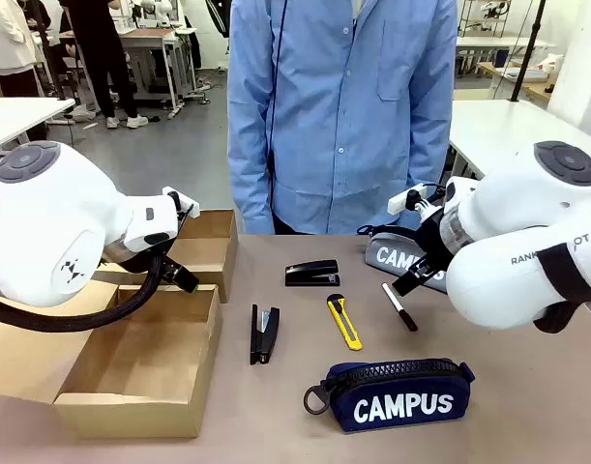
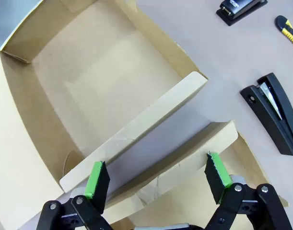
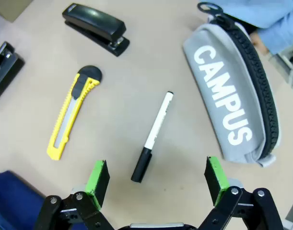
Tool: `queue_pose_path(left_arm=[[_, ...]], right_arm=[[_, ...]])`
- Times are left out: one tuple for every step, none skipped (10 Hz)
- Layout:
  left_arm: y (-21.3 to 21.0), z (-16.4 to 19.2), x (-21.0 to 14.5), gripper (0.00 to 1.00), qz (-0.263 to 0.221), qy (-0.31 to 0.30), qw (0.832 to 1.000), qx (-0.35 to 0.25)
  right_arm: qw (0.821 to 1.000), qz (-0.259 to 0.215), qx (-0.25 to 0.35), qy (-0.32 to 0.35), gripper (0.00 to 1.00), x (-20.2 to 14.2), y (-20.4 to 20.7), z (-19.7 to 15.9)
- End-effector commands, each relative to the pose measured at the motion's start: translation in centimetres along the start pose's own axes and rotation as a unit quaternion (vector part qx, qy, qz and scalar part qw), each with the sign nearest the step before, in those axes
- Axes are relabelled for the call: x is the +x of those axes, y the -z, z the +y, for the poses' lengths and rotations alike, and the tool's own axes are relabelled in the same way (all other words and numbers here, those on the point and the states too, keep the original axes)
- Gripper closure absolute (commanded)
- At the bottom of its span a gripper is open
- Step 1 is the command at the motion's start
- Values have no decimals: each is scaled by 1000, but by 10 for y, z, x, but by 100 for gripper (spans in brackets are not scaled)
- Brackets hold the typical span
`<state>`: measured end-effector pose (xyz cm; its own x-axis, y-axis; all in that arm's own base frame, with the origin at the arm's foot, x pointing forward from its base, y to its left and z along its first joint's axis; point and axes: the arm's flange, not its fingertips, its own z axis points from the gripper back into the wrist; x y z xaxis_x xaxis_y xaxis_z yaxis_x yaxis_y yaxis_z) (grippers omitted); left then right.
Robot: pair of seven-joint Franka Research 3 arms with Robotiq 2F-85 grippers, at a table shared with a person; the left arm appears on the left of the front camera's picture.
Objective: Place items inside the box.
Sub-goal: Pick up a Pencil pouch or Stapler and place it inside the Mailer Box closest to the robot.
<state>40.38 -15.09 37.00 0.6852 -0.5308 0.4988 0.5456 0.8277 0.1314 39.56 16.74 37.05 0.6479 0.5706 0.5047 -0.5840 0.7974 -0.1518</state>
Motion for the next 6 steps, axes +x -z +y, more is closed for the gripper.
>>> queue_pose_path(left_arm=[[0,0,0,0,0,0,1000,0],[0,0,0,0,0,0,1000,0],[0,0,0,0,0,0,1000,0],[0,0,0,0,0,0,1000,0],[0,0,0,0,0,0,1000,0],[0,0,0,0,0,0,1000,0]], right_arm=[[1000,0,0,0,0,0,0,0],[1000,0,0,0,0,0,0,0],[1000,0,0,0,0,0,0,0],[1000,0,0,0,0,0,0,0],[1000,0,0,0,0,0,0,0],[1000,0,0,0,0,0,0,0]])
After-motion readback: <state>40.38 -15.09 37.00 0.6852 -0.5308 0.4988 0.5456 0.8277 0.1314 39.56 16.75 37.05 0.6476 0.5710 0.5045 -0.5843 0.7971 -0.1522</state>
